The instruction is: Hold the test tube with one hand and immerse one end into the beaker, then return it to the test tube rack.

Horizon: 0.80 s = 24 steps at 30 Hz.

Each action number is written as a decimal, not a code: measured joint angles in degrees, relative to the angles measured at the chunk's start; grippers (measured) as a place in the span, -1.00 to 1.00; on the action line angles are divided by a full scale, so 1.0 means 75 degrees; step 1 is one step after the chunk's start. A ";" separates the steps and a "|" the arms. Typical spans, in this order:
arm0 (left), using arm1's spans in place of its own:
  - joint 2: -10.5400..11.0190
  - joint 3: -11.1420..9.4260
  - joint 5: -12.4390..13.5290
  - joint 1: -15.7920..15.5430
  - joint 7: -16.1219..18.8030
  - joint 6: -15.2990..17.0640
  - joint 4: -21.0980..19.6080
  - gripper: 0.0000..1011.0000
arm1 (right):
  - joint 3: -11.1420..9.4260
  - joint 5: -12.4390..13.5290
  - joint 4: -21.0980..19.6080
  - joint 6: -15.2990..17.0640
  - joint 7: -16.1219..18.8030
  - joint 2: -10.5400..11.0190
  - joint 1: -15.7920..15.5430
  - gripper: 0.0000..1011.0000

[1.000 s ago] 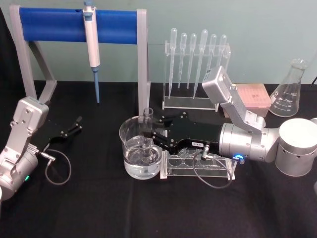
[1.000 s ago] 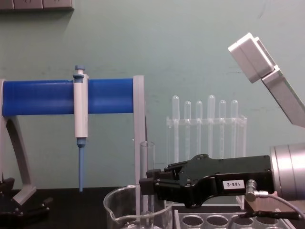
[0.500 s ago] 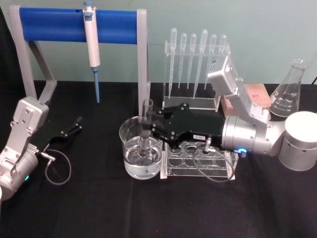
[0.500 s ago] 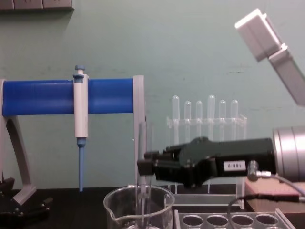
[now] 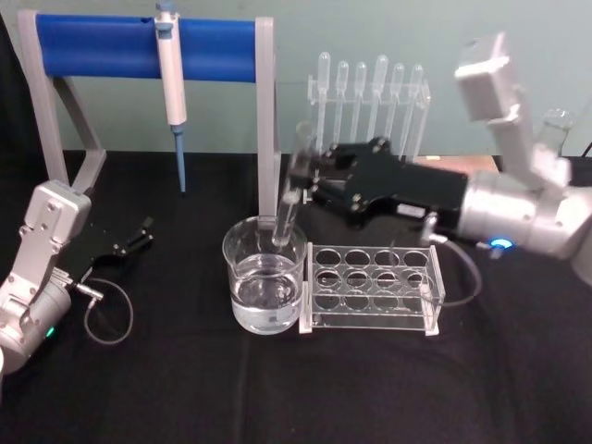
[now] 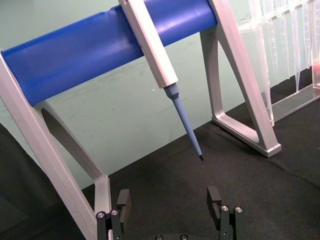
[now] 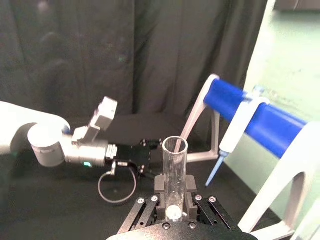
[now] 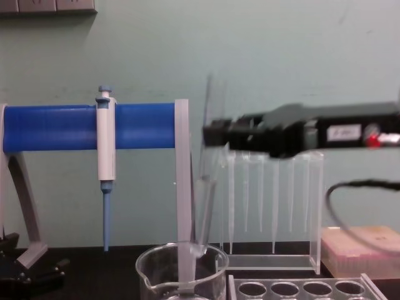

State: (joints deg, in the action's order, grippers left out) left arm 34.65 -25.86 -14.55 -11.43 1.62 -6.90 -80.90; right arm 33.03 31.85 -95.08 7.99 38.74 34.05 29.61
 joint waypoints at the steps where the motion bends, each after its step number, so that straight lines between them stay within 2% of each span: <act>1: 0.0000 0.0000 0.0000 0.0000 0.0000 0.0000 0.0000 0.98 | -0.0111 0.0135 -0.0151 0.0034 -0.0024 0.0113 -0.0048 -0.53; 2: 0.0000 0.0000 0.0000 0.0000 0.0000 0.0000 0.0000 0.98 | -0.0111 0.0135 -0.0151 0.0034 -0.0024 0.0113 -0.0048 -0.53; 4: 0.0000 0.0000 0.0000 0.0000 0.0000 0.0000 0.0000 0.98 | -0.0307 0.0392 -0.0398 0.0077 -0.0036 0.0348 -0.0139 -0.53; 11: 0.0000 0.0000 0.0000 0.0000 0.0000 0.0000 0.0000 0.98 | -0.0609 0.0719 -0.0720 0.0054 -0.0049 0.0884 -0.0353 -0.53; 16: 0.0000 0.0000 0.0000 0.0000 0.0000 0.0000 0.0000 0.98 | -0.0662 0.0728 -0.0765 -0.0021 -0.0041 0.1247 -0.0543 -0.53; 24: 0.0000 0.0000 0.0000 0.0000 0.0000 0.0000 0.0000 0.98 | -0.0692 0.0623 -0.0615 -0.0115 -0.0123 0.1480 -0.0860 -0.53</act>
State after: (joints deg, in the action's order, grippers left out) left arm 34.65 -25.86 -14.55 -11.43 1.62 -6.91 -80.90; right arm 27.84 36.52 -99.70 7.13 37.82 45.16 23.16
